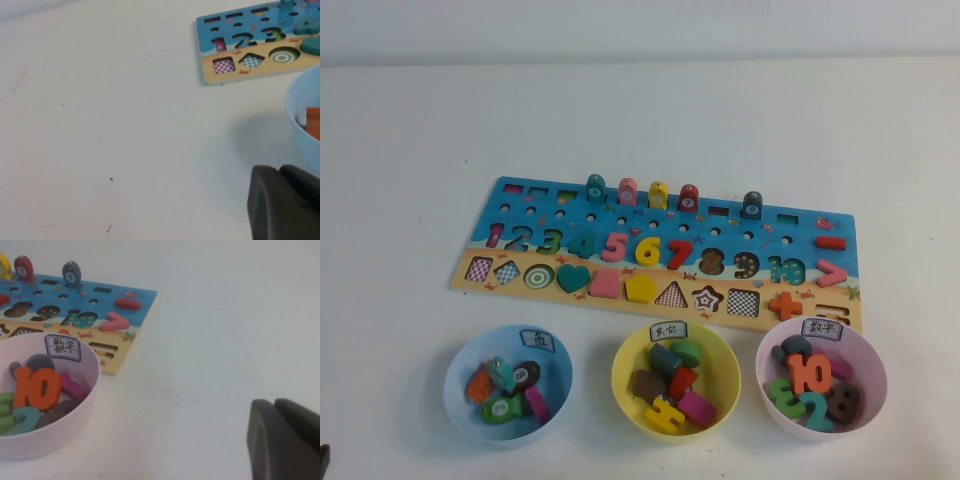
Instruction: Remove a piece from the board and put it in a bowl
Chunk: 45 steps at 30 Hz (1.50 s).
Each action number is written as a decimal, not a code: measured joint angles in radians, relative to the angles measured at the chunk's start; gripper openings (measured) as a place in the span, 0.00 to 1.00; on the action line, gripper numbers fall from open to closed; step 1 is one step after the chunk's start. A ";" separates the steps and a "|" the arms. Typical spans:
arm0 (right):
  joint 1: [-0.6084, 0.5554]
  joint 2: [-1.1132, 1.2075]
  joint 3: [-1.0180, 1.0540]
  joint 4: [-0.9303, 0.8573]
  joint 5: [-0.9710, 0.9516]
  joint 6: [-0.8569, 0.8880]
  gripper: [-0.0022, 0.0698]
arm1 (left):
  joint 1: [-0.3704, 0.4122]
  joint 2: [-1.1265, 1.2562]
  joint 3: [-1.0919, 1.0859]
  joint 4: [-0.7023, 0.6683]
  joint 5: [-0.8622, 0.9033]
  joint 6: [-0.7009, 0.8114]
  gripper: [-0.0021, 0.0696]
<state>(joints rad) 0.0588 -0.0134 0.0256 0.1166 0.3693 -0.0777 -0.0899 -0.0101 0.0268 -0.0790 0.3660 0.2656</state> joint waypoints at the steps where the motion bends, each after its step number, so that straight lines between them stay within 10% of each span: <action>1: 0.000 0.000 0.000 0.000 0.000 0.000 0.01 | 0.000 0.000 0.000 0.000 0.000 0.000 0.02; 37: 0.000 0.000 0.000 0.031 0.000 0.000 0.01 | 0.000 0.000 0.000 0.002 0.000 0.000 0.02; 45: 0.000 0.000 0.000 0.609 0.000 0.000 0.01 | 0.000 0.000 0.000 0.002 0.000 0.000 0.02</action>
<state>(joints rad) 0.0588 -0.0134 0.0256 0.7251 0.3693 -0.0777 -0.0899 -0.0101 0.0268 -0.0774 0.3660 0.2656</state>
